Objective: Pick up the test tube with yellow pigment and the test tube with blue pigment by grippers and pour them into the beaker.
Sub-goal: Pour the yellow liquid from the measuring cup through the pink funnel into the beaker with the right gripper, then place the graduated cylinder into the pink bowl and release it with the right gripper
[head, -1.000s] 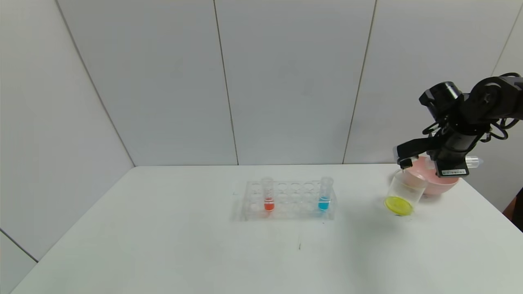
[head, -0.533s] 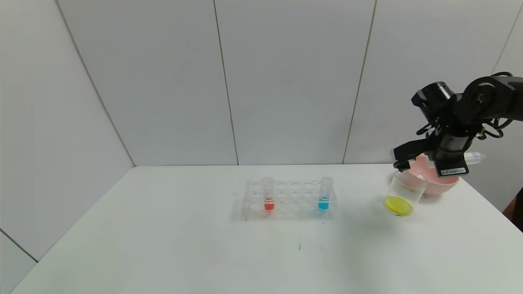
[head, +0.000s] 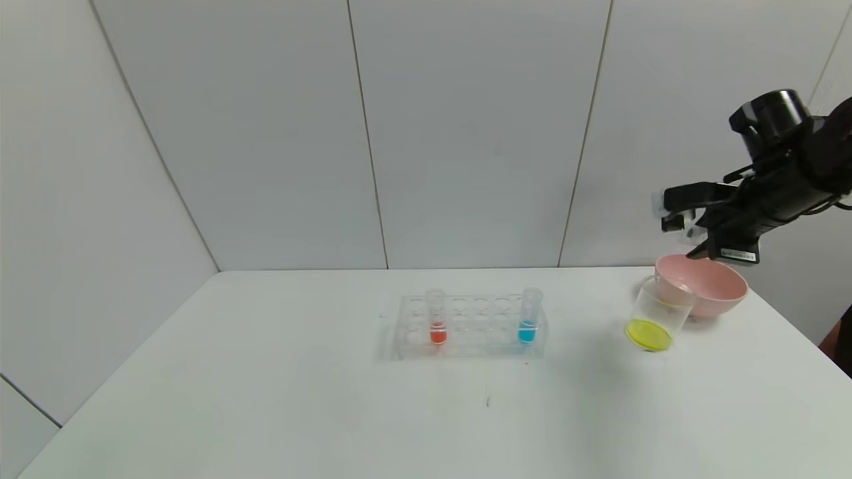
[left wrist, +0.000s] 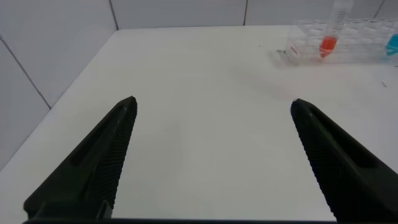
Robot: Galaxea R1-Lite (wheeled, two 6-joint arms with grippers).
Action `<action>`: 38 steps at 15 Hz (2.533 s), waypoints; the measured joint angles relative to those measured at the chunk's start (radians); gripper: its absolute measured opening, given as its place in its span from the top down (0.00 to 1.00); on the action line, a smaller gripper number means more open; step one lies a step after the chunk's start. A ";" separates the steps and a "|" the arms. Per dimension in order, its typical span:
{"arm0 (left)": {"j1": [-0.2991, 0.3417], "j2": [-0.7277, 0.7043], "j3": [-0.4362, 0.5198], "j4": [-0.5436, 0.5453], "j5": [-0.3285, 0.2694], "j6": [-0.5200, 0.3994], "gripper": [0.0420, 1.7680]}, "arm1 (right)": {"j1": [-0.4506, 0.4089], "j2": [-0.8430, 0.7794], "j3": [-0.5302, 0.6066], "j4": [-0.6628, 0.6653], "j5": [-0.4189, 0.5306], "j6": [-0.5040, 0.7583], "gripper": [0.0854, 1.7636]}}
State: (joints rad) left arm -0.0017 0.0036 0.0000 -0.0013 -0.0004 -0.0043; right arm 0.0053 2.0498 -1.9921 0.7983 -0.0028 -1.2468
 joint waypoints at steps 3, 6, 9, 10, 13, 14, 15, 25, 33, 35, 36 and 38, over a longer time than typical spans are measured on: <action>0.000 0.000 0.000 0.000 0.000 0.000 0.00 | -0.016 -0.024 0.014 -0.050 0.349 0.375 0.72; 0.000 0.000 0.000 0.000 0.000 0.000 0.00 | -0.033 -0.057 0.080 -0.260 0.461 0.653 0.72; 0.000 0.000 0.000 0.000 0.000 0.000 0.00 | -0.053 -0.103 0.243 -0.622 0.544 0.882 0.72; 0.000 0.000 0.000 0.000 0.000 0.000 0.00 | -0.062 -0.120 0.312 -0.731 0.552 0.948 0.72; 0.000 0.000 0.000 0.000 0.000 0.000 0.00 | -0.105 -0.182 0.559 -1.027 0.562 1.055 0.72; 0.000 0.000 0.000 0.000 0.000 0.000 0.00 | -0.124 -0.200 0.637 -1.099 0.563 1.068 0.72; 0.000 0.000 0.000 0.000 0.000 0.000 0.00 | -0.152 -0.221 0.721 -1.179 0.564 1.084 0.72; 0.000 0.000 0.000 0.000 0.000 0.000 0.00 | -0.314 -0.206 0.992 -1.499 0.564 1.150 0.72; 0.000 0.000 0.000 0.000 0.000 0.000 0.00 | -0.299 0.062 0.787 -1.570 0.482 1.154 0.72; 0.000 0.000 0.000 0.000 0.000 0.000 0.00 | -0.298 0.115 0.735 -1.574 0.480 1.189 0.72; 0.000 0.000 0.000 0.000 0.000 0.000 0.00 | -0.298 0.138 0.711 -1.574 0.479 1.202 0.72; 0.000 0.000 0.000 0.000 0.000 0.000 0.00 | -0.296 0.172 0.681 -1.580 0.452 1.206 0.72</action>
State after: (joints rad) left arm -0.0017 0.0036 0.0000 -0.0013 0.0000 -0.0043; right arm -0.2909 2.2217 -1.3109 -0.7815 0.4494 -0.0409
